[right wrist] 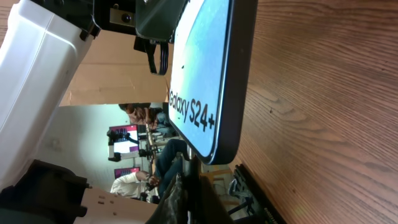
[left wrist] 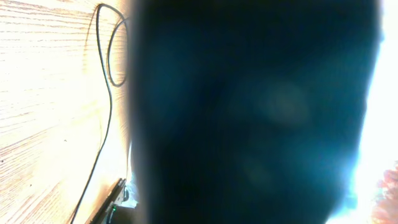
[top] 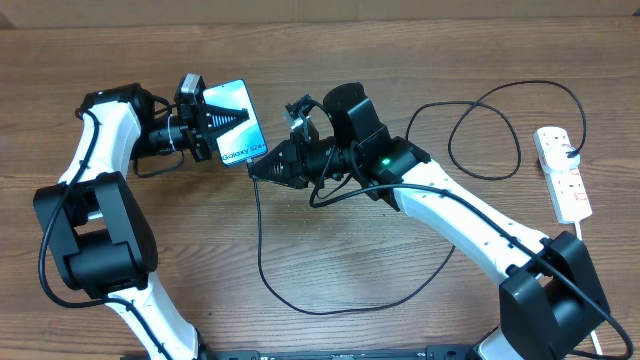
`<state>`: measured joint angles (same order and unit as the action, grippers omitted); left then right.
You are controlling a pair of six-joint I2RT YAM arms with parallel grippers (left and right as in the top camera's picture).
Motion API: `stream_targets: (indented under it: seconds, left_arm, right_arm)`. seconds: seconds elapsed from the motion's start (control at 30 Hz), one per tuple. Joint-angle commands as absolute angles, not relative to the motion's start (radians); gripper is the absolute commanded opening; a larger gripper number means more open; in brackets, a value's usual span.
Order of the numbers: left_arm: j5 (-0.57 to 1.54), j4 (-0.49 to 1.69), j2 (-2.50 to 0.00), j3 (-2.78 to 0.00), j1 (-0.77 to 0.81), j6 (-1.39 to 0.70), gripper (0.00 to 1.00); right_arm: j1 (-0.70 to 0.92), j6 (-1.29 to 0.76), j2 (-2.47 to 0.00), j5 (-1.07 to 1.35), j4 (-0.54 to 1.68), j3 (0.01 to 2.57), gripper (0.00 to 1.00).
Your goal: Plug charger to phone and switch on socket
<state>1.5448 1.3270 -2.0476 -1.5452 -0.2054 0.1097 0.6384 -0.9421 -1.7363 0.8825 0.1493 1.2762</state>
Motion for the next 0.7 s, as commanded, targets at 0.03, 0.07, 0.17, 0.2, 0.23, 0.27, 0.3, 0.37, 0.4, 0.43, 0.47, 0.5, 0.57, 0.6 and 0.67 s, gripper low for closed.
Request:
stream_targets:
  seconds: [0.03, 0.07, 0.17, 0.2, 0.23, 0.27, 0.3, 0.37, 0.4, 0.43, 0.47, 0.5, 0.57, 0.6, 0.67]
  left_arm:
    - [1.58, 1.335, -2.033, -1.546, -0.206, 0.103, 0.04]
    - [1.581, 1.335, -2.033, -1.546, -0.206, 0.103, 0.04]
    - [1.58, 1.335, -2.033, -1.546, -0.206, 0.103, 0.04]
    - [1.58, 1.335, -2.033, -1.546, -0.205, 0.103, 0.04]
    - [1.58, 1.335, -2.033, -1.546, -0.204, 0.103, 0.04]
    - [1.581, 1.335, -2.033, -1.546, -0.202, 0.103, 0.04]
    - [1.58, 1.335, -2.033, -1.546, -0.202, 0.103, 0.04]
    - [1.58, 1.335, -2.033, -1.546, -0.202, 0.103, 0.04]
    - [1.581, 1.335, -2.033, -1.546, -0.202, 0.104, 0.04]
    - [1.58, 1.335, -2.033, -1.546, -0.202, 0.103, 0.04]
    - [1.58, 1.335, -2.033, -1.546, -0.202, 0.103, 0.04]
    - [1.58, 1.335, -2.033, -1.546, -0.202, 0.104, 0.04]
    - [1.58, 1.335, -2.033, -1.546, -0.202, 0.104, 0.04]
    - [1.58, 1.336, -2.033, -1.546, -0.202, 0.104, 0.04]
    - [1.581, 1.336, -2.033, -1.546, -0.202, 0.104, 0.04]
  right_arm:
    - [0.64, -0.943, -1.723, 0.853, 0.139, 1.293, 0.04]
    - [0.64, -0.943, -1.723, 0.853, 0.139, 1.293, 0.04]
    - [0.64, -0.943, -1.723, 0.853, 0.136, 1.293, 0.04]
    - [0.64, -0.943, -1.723, 0.852, 0.136, 1.293, 0.04]
    - [0.64, -0.944, -1.723, 0.849, 0.136, 1.293, 0.04]
    - [0.64, -0.944, -1.723, 0.846, 0.136, 1.293, 0.04]
    - [0.64, -0.944, -1.723, 0.846, 0.136, 1.293, 0.04]
    - [0.64, -0.944, -1.723, 0.84, 0.136, 1.293, 0.04]
    - [0.641, -0.944, -1.723, 0.838, 0.136, 1.293, 0.04]
    - [0.64, -0.944, -1.723, 0.838, 0.135, 1.293, 0.04]
    - [0.64, -0.947, -1.723, 0.834, 0.135, 1.293, 0.04]
    - [0.64, -0.947, -1.723, 0.833, 0.135, 1.293, 0.04]
    - [0.641, -0.947, -1.723, 0.829, 0.135, 1.293, 0.04]
    - [0.641, -0.947, -1.723, 0.827, 0.135, 1.293, 0.04]
    - [0.642, -0.947, -1.723, 0.823, 0.135, 1.293, 0.04]
